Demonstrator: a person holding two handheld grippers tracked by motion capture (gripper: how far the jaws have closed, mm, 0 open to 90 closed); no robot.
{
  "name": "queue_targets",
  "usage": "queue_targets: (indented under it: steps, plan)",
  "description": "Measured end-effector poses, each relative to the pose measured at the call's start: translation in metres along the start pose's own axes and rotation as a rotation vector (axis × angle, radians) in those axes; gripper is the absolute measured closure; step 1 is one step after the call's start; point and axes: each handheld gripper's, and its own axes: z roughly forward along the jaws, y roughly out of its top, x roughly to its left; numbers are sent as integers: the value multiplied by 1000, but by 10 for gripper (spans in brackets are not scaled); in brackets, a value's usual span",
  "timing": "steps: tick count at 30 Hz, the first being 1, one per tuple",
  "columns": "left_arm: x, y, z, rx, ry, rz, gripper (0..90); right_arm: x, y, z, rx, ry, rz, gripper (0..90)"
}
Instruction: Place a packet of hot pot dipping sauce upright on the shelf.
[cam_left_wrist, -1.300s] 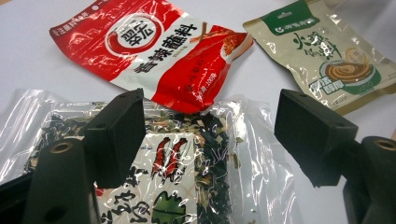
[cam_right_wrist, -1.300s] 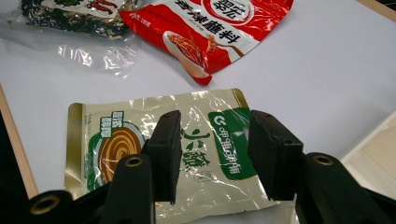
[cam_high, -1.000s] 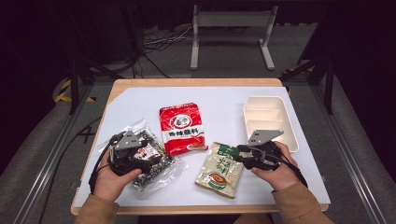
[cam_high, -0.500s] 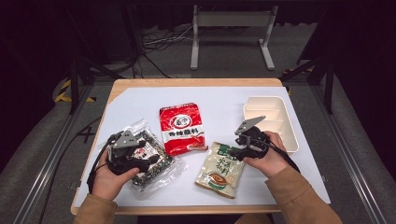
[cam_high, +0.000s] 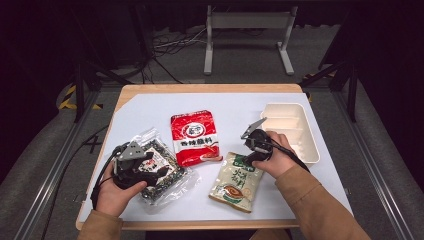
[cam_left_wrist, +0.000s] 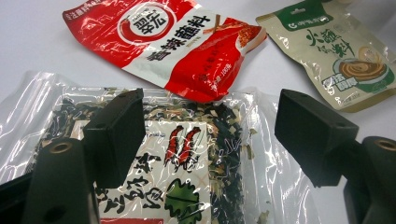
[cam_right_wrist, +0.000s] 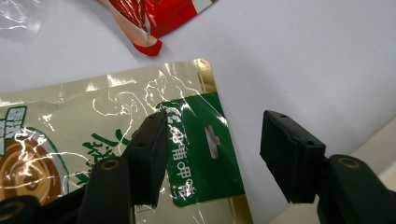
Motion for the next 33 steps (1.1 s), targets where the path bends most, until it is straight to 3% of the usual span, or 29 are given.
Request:
queue_targets:
  steps: [4, 9, 14, 24, 29, 31, 33]
  plan:
    - [1, -1, 0, -1, 5, -3, 248, -6, 1, 13, 73, 15, 59, 410]
    - [1, -2, 0, -3, 3, -6, 243, -8, 2, 20, 85, 30, 89, 413]
    - [1, -1, 1, -6, -1, 3, 235, -9, 4, 28, 139, 26, 135, 367]
    - [1, -1, 4, 1, -7, 11, 226, -13, 7, 37, 194, 88, 208, 281]
    - [0, -1, 3, -1, -8, 5, 225, -14, 8, 38, 205, 92, 218, 291]
    - [0, -1, 3, -2, -8, 5, 224, -13, 8, 36, 212, 108, 222, 368]
    - [1, -1, 3, 1, -5, 4, 224, -11, 8, 33, 197, 130, 214, 384]
